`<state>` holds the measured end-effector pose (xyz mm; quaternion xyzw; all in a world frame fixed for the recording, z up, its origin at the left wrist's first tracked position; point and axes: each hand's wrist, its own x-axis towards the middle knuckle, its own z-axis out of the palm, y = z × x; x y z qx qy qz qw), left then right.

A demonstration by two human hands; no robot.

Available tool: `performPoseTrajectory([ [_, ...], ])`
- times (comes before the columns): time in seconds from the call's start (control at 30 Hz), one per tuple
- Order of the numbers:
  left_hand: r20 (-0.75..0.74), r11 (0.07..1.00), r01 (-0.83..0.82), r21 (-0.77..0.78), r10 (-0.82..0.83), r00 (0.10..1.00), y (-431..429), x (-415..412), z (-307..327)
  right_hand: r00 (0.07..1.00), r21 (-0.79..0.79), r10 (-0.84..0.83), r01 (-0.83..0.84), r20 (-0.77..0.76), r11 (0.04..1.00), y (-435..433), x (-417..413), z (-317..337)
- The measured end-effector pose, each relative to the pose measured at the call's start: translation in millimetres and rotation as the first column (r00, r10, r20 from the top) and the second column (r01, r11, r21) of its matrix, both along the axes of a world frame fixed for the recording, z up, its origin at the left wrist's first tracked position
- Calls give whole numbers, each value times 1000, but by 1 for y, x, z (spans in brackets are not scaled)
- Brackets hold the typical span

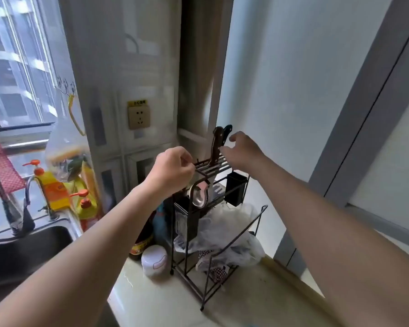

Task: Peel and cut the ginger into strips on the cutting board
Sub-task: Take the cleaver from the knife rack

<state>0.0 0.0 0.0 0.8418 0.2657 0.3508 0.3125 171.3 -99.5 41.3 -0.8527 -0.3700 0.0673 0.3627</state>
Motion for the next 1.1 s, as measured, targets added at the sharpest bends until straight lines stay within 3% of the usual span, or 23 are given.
performPoseTrajectory([
  [0.47,-14,999,-22,-28,21,1000,33,-12,-26,986,44,-58,66,-154,997,69,12,-27],
  [0.63,-29,1000,-16,-26,15,999,34,-17,-25,995,83,-84,87,-47,993,74,12,-28],
  [0.93,-15,1000,-1,-12,1,1000,16,-11,-6,994,272,-108,104,-1,957,45,8,27],
  [1.1,128,1000,-10,3,10,992,-11,-9,31,996,424,-86,72,15,903,-1,1,79],
])
